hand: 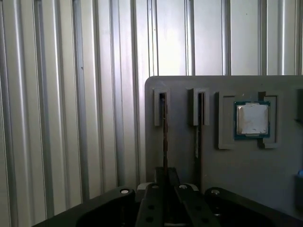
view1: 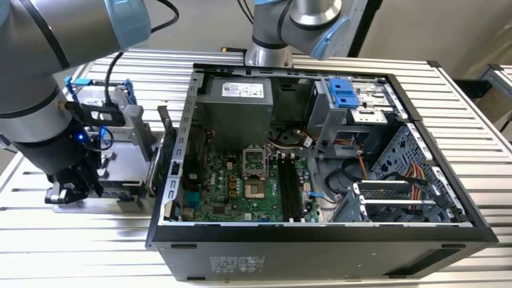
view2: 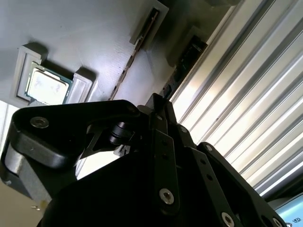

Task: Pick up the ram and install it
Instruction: 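Pick up the ram and move it above insertion slot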

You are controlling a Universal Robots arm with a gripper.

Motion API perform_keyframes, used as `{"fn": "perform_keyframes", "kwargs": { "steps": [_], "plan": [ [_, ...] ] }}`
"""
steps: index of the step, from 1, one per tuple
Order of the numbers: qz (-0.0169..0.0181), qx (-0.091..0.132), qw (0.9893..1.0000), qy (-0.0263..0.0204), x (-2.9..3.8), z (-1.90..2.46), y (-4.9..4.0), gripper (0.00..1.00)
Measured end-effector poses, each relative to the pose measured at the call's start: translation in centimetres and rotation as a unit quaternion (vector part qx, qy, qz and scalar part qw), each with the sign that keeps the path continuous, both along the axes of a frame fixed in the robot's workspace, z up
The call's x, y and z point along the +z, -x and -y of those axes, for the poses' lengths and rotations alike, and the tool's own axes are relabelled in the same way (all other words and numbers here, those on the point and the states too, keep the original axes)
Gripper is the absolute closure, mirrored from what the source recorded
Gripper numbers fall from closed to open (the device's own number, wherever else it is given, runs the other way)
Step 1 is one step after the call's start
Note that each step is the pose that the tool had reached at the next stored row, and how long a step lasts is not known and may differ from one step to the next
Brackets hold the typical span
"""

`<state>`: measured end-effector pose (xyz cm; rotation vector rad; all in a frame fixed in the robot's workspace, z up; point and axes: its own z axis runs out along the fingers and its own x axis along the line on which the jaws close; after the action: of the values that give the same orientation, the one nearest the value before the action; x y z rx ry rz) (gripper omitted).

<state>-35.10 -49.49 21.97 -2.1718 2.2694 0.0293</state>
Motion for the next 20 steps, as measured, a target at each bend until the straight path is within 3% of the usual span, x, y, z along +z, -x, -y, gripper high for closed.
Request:
{"fn": "perform_keyframes", "kwargs": {
  "steps": [20],
  "plan": [
    [-0.0001, 0.000, 1.0000, 0.0000, 1.87, 0.00, 0.00, 1.00]
  ]
}}
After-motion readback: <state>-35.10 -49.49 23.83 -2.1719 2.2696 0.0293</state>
